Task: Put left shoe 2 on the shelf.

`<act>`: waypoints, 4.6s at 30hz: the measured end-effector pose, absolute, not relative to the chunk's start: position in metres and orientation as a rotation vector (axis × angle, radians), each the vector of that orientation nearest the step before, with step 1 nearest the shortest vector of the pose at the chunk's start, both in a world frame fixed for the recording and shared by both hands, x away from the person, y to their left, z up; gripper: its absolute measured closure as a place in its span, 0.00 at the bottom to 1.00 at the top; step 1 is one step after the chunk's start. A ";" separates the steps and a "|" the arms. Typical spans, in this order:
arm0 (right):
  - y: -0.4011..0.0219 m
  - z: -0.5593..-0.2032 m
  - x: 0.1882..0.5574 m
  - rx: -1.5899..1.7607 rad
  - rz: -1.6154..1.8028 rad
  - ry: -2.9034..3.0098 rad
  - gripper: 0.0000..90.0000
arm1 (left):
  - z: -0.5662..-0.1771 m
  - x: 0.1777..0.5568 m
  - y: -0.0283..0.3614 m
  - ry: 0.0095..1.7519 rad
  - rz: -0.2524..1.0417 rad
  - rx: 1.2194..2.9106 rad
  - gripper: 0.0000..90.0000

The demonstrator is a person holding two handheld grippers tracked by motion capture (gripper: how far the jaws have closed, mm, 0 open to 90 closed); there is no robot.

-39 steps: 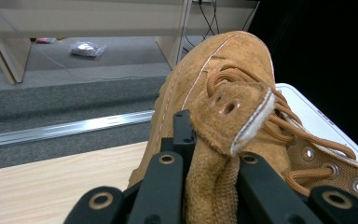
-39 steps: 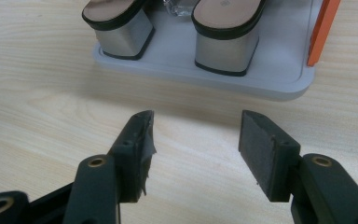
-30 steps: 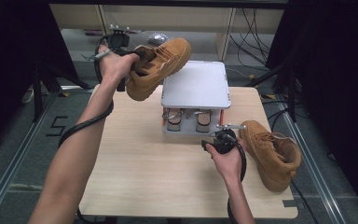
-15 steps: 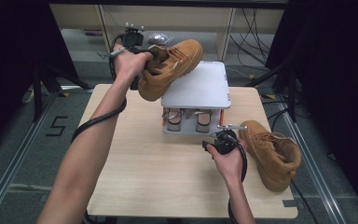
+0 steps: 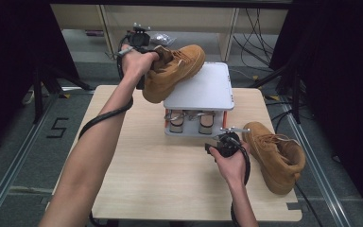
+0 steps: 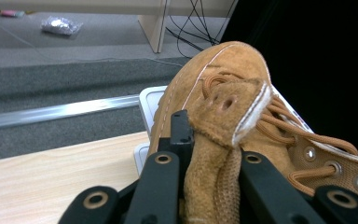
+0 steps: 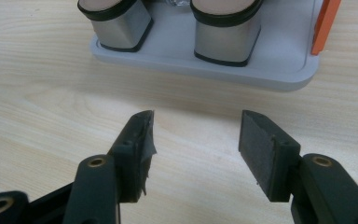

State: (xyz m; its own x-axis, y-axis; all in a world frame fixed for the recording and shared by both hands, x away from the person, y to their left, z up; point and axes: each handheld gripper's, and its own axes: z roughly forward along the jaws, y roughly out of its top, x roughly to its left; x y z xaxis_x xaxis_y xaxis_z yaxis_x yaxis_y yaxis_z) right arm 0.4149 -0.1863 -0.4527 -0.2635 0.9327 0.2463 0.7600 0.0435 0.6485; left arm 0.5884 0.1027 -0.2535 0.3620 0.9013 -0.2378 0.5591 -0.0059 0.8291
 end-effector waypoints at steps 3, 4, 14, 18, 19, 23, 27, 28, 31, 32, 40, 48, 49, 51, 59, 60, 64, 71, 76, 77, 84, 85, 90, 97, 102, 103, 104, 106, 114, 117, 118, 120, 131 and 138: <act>-0.183 -0.453 0.415 1.761 1.017 2.062 0.51 | -0.256 0.593 0.105 1.333 0.450 1.672 0.91; -0.182 -0.453 0.415 1.787 1.011 2.060 0.51 | -0.258 0.594 0.105 1.340 0.452 1.656 0.91; -0.186 -0.454 0.415 1.757 1.036 2.077 0.51 | -0.265 0.606 0.100 1.362 0.469 1.628 0.85; -0.187 -0.457 0.415 1.735 1.030 2.085 0.51 | -0.269 0.609 0.104 1.361 0.476 1.593 0.80; -0.186 -0.457 0.415 1.747 1.036 2.080 0.51 | -0.271 0.609 0.106 1.361 0.470 1.581 0.78; -0.185 -0.457 0.415 1.726 1.038 2.089 0.51 | -0.272 0.609 0.105 1.339 0.470 1.576 0.72; -0.185 -0.456 0.414 1.745 1.032 2.090 0.51 | -0.273 0.610 0.103 1.320 0.482 1.561 0.61; -0.184 -0.455 0.414 1.759 1.035 2.084 0.51 | -0.272 0.610 0.102 1.316 0.487 1.560 0.59; -0.186 -0.457 0.415 1.717 1.035 2.088 0.51 | -0.269 0.609 0.103 1.301 0.514 1.551 0.54; -0.186 -0.457 0.415 1.728 1.030 2.077 0.51 | -0.267 0.608 0.103 1.297 0.523 1.543 0.53; -0.183 -0.457 0.413 1.764 1.032 2.089 0.51 | -0.253 0.600 0.106 1.270 0.543 1.519 0.54; -0.181 -0.456 0.412 1.751 1.033 2.074 0.51 | -0.233 0.586 0.124 1.233 0.509 1.453 0.58; -0.183 -0.458 0.414 1.702 1.017 2.088 0.51 | -0.231 0.584 0.127 1.228 0.516 1.453 0.59; -0.180 -0.457 0.414 1.738 1.021 2.079 0.51 | -0.228 0.579 0.134 1.225 0.492 1.436 0.62; -0.179 -0.457 0.412 1.741 1.020 2.088 0.51 | -0.230 0.557 0.165 1.167 0.493 1.446 0.96; -0.180 -0.457 0.411 1.733 1.027 2.088 0.51 | -0.232 0.554 0.170 1.166 0.505 1.451 0.99; -0.178 -0.456 0.411 1.753 1.023 2.084 0.55 | -0.256 0.548 0.186 1.202 0.536 1.514 1.00; -0.172 -0.450 0.407 1.684 1.044 2.131 0.91 | -0.324 0.549 0.196 1.257 0.515 1.645 1.00; -0.162 -0.433 0.408 1.640 1.081 2.138 1.00 | -0.347 0.549 0.189 1.219 0.503 1.693 1.00; -0.158 -0.428 0.408 1.648 1.091 2.129 1.00 | -0.348 0.549 0.188 1.214 0.500 1.697 1.00; -0.131 -0.388 0.422 1.424 1.187 2.136 1.00 | -0.350 0.544 0.179 1.180 0.508 1.729 1.00; -0.127 -0.382 0.425 1.391 1.190 2.142 1.00 | -0.350 0.543 0.179 1.169 0.511 1.740 1.00; -0.102 -0.357 0.439 1.343 1.236 2.124 1.00 | -0.351 0.539 0.175 1.157 0.508 1.745 1.00; -0.069 -0.347 0.464 1.294 1.261 2.158 1.00 | -0.353 0.536 0.176 1.153 0.504 1.742 1.00; -0.056 -0.352 0.477 1.297 1.258 2.164 1.00 | -0.353 0.536 0.176 1.150 0.503 1.746 1.00; -0.054 -0.352 0.479 1.298 1.250 2.164 1.00 | -0.353 0.536 0.176 1.151 0.501 1.745 1.00; -0.052 -0.353 0.481 1.294 1.254 2.164 1.00 | -0.353 0.536 0.176 1.151 0.501 1.745 1.00; -0.048 -0.355 0.484 1.304 1.254 2.159 1.00 | -0.353 0.536 0.176 1.151 0.503 1.745 1.00; -0.040 -0.358 0.496 1.316 1.225 2.142 1.00 | -0.352 0.536 0.175 1.153 0.503 1.756 1.00; -0.037 -0.357 0.498 1.317 1.221 2.134 1.00 | -0.352 0.535 0.174 1.150 0.504 1.759 1.00; -0.036 -0.357 0.498 1.312 1.216 2.134 1.00 | -0.352 0.535 0.174 1.149 0.503 1.761 1.00; -0.034 -0.358 0.500 1.310 1.234 2.132 1.00 | -0.351 0.536 0.175 1.149 0.501 1.771 1.00; -0.038 -0.355 0.498 1.324 1.213 2.118 1.00 | -0.348 0.535 0.170 1.151 0.457 1.773 1.00; -0.054 -0.350 0.498 1.344 1.197 2.112 1.00 | -0.346 0.530 0.157 1.125 0.418 1.779 1.00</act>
State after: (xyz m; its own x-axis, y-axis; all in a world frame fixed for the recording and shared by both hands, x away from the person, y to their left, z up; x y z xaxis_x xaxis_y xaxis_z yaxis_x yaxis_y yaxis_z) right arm 0.4983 -0.0537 -0.3505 -0.4799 0.8675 0.1307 0.5577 0.1867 0.8088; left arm 0.5305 0.1573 -0.3456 0.5171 0.8344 -0.1904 0.5073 -0.1196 0.8534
